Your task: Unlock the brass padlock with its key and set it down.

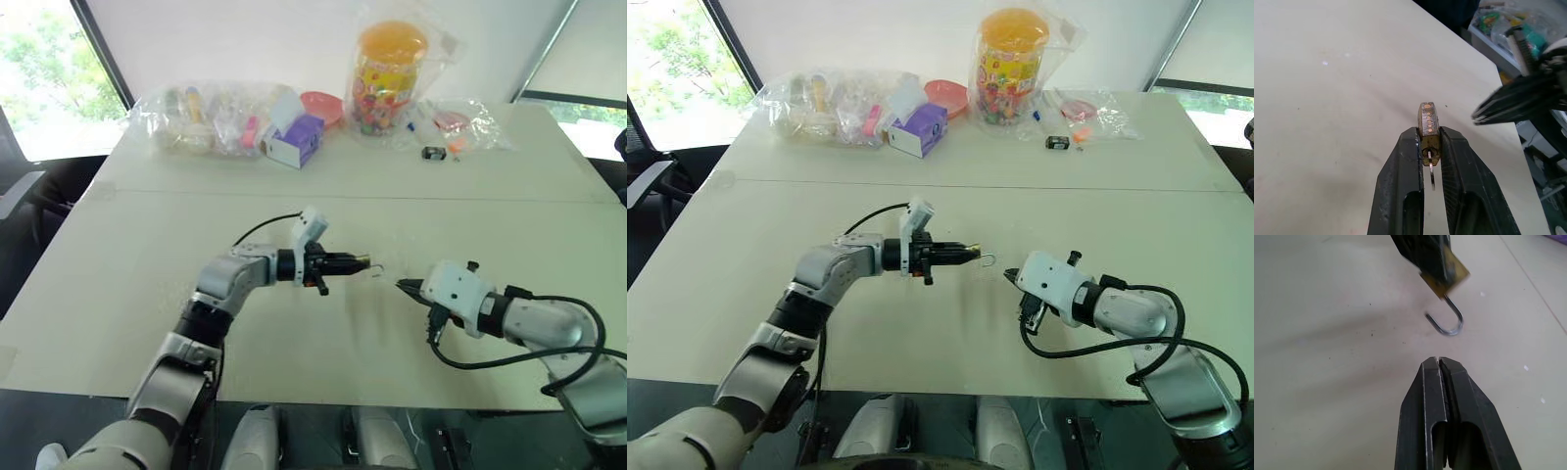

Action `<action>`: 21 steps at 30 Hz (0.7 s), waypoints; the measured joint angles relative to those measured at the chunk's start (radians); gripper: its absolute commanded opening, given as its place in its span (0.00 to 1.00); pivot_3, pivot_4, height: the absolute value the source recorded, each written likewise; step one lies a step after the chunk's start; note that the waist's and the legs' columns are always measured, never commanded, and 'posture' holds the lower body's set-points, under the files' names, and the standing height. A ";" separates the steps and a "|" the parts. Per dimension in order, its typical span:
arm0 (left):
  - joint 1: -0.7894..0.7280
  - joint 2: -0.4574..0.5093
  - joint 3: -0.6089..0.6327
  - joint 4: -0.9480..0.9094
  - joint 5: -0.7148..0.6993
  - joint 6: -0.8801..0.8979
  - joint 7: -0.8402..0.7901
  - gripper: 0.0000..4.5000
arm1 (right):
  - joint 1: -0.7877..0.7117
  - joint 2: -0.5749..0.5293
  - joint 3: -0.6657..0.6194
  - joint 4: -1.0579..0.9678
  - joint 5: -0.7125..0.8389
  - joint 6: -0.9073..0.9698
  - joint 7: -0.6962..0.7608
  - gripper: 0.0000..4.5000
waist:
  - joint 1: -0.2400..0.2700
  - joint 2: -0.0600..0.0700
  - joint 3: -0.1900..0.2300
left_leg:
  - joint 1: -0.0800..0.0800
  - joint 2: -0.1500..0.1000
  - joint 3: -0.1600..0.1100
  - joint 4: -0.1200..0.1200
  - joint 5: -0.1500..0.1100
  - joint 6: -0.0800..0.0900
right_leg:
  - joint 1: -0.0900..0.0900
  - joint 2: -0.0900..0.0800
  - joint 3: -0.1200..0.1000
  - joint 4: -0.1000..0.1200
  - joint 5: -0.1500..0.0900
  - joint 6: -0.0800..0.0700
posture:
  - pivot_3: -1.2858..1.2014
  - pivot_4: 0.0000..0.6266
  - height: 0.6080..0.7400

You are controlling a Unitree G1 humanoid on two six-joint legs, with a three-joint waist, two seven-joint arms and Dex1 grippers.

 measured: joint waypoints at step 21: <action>0.079 0.245 0.039 -0.260 0.008 -0.002 -0.204 0.99 | 0.047 -0.075 -0.092 -0.105 0.047 0.116 0.019 0.00 | 0.001 0.000 0.000 | 0.000 0.001 0.000 0.000 0.000 0.000 | 0.001 -0.001 0.001 -0.001 0.000 0.000 | 0.52 0.24 0.96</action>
